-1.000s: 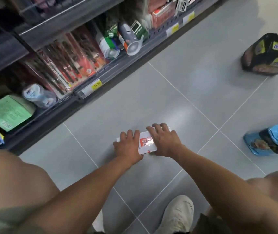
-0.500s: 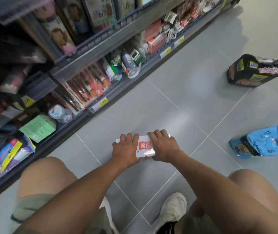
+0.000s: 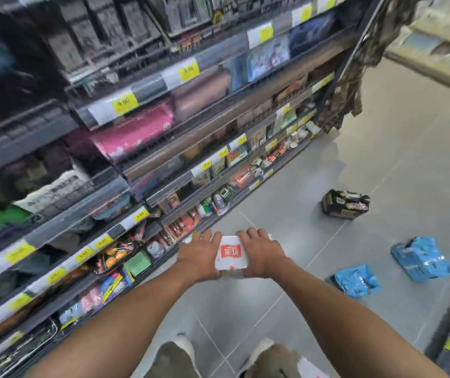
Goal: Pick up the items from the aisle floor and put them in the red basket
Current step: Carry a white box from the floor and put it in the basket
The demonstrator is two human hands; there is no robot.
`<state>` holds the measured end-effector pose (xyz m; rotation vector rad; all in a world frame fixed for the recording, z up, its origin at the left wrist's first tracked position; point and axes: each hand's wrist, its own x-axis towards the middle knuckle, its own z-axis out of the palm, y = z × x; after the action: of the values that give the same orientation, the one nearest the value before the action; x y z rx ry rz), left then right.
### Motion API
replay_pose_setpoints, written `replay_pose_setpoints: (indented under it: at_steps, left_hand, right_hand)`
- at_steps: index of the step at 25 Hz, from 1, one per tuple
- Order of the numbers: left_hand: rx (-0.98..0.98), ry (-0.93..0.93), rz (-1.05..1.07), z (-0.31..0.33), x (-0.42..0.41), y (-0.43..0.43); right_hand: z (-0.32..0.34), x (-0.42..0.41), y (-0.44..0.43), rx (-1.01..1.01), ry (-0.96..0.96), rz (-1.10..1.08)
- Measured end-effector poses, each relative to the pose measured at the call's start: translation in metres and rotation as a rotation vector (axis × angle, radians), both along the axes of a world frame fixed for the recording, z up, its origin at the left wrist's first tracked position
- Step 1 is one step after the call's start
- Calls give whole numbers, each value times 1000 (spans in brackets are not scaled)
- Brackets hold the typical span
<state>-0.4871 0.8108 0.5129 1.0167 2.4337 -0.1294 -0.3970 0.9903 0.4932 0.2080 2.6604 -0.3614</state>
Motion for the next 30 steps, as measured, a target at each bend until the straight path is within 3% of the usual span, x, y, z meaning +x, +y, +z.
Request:
replay_pose_setpoints:
  at_steps: [5,15,24,30]
  left_hand:
    - [9,40,-56,90,-7,16]
    - [35,53,-258,128,38,144]
    - [83,25,-871,106,127,303]
    - [105,-27,-1368,101,220,348]
  right_hand:
    - [91,3,15,-8,61,-33]
    - [130,79,117,1,72,-261]
    - [117,235,170,43,6,-892]
    - [121,327,116,59,-49,-1385]
